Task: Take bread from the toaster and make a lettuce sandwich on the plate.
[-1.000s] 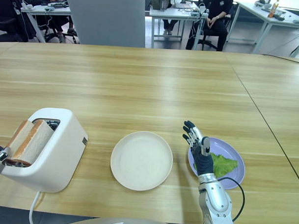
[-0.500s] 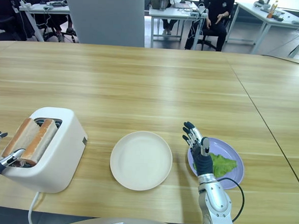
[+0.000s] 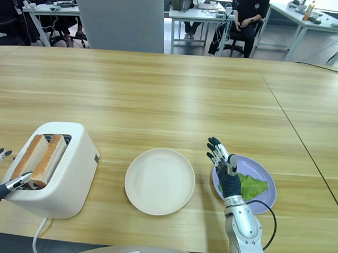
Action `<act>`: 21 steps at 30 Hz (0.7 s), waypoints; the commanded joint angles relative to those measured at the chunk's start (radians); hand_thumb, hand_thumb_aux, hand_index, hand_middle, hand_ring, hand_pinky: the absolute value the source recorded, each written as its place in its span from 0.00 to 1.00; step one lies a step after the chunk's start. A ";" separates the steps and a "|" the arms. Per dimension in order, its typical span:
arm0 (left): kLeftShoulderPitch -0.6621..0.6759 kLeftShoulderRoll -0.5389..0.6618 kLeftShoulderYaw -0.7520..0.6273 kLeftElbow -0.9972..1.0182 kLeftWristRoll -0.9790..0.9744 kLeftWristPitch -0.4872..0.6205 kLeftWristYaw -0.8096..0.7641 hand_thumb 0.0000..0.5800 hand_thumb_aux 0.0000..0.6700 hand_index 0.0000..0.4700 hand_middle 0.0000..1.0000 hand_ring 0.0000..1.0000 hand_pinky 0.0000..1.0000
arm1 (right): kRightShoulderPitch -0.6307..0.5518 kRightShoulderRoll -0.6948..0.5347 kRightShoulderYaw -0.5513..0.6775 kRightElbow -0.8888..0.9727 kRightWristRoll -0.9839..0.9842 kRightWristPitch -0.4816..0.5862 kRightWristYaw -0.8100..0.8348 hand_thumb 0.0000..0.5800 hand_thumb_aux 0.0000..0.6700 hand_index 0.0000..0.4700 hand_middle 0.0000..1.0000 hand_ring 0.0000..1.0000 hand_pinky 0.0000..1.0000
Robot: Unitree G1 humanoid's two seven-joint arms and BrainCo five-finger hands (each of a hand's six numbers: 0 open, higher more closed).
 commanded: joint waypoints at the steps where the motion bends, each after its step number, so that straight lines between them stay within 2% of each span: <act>1: 0.007 0.001 -0.023 -0.019 0.040 0.001 -0.012 0.75 0.50 0.49 0.00 0.00 0.00 | 0.001 0.001 -0.009 0.013 0.006 0.016 0.000 0.00 0.00 0.00 0.00 0.00 0.00; 2: 0.006 0.000 -0.023 -0.019 0.043 0.001 -0.011 0.81 0.56 0.55 0.00 0.00 0.00 | 0.002 0.001 -0.007 0.013 0.006 0.016 0.000 0.00 0.00 0.00 0.00 0.00 0.00; 3: 0.005 -0.001 -0.022 -0.019 0.048 0.000 -0.007 0.81 0.56 0.55 0.00 0.00 0.00 | 0.003 0.001 -0.006 0.014 0.005 0.016 0.001 0.00 0.00 0.00 0.00 0.00 0.00; 4: 0.004 -0.001 -0.022 -0.020 0.054 -0.001 -0.006 0.98 0.84 0.83 0.00 0.00 0.00 | 0.004 0.001 -0.004 0.015 0.004 0.017 0.002 0.00 0.00 0.00 0.00 0.00 0.00; 6: 0.001 -0.005 -0.021 -0.019 0.052 -0.002 -0.001 1.00 1.00 0.98 0.00 0.00 0.00 | 0.004 0.002 -0.006 0.019 0.006 0.019 0.001 0.00 0.00 0.00 0.00 0.00 0.00; 21: -0.032 -0.019 -0.011 -0.036 -0.001 0.015 0.003 1.00 1.00 0.98 0.00 0.00 0.00 | 0.007 0.001 0.000 0.043 0.000 0.025 0.011 0.00 0.00 0.00 0.00 0.00 0.00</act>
